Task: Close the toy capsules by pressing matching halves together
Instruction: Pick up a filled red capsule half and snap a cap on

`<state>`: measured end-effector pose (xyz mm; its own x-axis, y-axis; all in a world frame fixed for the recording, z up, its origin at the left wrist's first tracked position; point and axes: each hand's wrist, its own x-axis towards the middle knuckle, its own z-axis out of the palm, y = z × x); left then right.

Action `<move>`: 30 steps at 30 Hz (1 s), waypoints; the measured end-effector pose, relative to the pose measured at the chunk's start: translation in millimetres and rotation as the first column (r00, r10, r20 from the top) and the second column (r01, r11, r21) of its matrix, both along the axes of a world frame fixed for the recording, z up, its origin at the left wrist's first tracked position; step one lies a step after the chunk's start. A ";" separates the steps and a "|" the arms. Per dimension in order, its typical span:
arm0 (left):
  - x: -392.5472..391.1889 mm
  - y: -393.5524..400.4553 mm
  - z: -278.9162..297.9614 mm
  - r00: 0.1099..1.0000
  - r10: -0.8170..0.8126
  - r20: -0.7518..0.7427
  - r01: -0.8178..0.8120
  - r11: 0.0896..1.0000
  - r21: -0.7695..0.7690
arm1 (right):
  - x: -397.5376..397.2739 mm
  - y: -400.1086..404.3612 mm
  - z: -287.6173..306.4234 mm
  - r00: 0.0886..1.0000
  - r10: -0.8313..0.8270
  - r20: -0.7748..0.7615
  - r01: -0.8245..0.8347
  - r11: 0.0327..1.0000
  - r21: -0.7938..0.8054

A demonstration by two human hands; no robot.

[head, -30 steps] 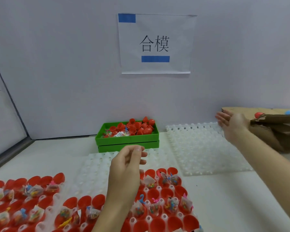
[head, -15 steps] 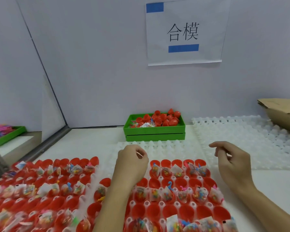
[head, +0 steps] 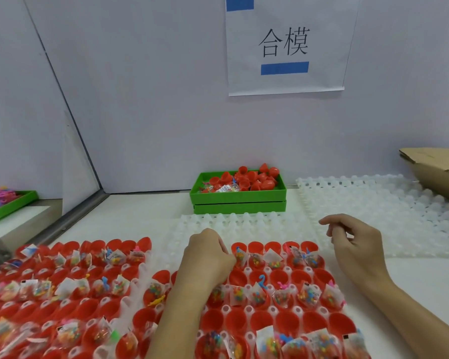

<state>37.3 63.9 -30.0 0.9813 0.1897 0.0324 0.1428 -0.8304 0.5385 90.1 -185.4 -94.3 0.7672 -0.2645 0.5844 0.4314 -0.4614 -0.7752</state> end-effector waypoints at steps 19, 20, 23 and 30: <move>0.2 -8.9 -2.7 0.997 0.046 -0.059 -0.038 0.991 0.128 | -2.4 -0.4 2.4 1.000 -0.016 -0.015 0.016 1.000 -0.017; 0.7 -9.1 -3.3 0.997 0.052 -0.049 -0.045 0.991 0.127 | -2.8 -0.3 2.5 1.000 -0.017 -0.016 0.017 1.000 -0.018; 1.7 -8.7 -3.0 0.997 0.079 -0.008 -0.077 0.988 0.133 | -3.9 1.7 3.1 1.000 -0.023 -0.021 0.023 0.999 -0.033; -1.0 -7.9 6.8 0.979 0.092 0.183 -0.102 0.994 0.046 | -14.2 10.8 22.8 0.996 -0.006 0.089 0.007 1.000 -0.009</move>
